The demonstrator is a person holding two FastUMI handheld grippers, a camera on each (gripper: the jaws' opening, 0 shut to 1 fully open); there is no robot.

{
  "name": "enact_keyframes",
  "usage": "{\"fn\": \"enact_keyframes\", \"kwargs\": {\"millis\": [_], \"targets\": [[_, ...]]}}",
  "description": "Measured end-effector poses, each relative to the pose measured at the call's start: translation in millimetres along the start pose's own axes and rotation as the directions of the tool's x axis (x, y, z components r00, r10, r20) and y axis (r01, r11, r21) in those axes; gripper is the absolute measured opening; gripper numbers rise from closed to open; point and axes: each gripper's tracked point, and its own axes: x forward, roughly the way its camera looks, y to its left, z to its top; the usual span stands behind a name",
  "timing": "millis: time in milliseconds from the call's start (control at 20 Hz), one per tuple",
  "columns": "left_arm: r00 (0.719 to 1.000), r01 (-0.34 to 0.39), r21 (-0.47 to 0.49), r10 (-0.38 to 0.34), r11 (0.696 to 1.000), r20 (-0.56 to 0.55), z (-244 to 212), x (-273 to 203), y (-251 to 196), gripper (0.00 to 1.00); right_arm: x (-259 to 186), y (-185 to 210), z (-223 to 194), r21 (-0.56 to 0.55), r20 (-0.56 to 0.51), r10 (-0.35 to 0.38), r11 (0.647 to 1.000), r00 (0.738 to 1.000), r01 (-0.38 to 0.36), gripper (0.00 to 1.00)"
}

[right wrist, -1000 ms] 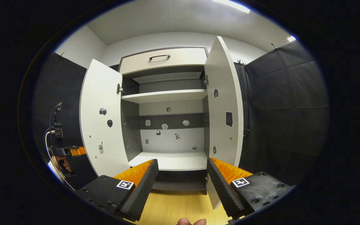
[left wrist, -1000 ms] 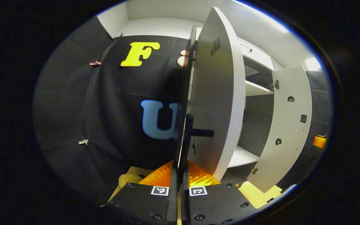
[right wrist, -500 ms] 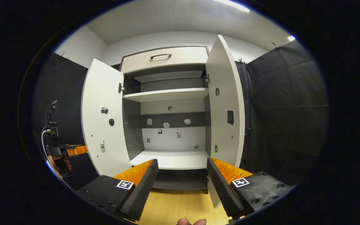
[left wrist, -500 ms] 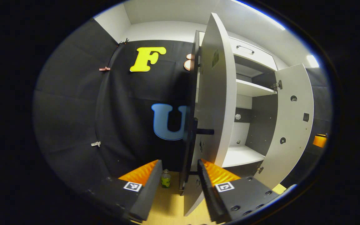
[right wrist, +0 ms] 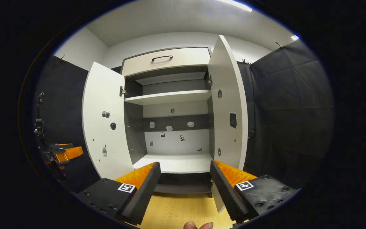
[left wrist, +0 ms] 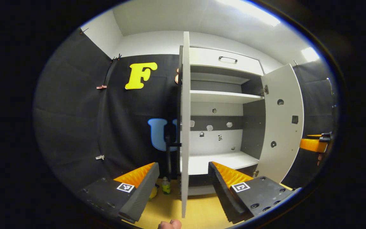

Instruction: Open the right door of the double-door shoe cabinet with the right hand, and open the left door with the left hand.

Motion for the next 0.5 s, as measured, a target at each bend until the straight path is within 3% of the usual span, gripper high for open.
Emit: {"fn": "enact_keyframes", "kwargs": {"millis": [100,500], "targets": [[1.0,0.016,-0.03,-0.016,0.999,-0.006,0,-4,-24,0.95,0,-3,3,-0.001,0.006,-0.005,1.0,1.0,0.005,0.98],[0.998,0.063,0.006,-0.063,0.998,-0.003,4,-4,-99,0.95,-2,-16,13,0.013,0.032,-0.011,1.0,0.999,0.01,0.98]]}}
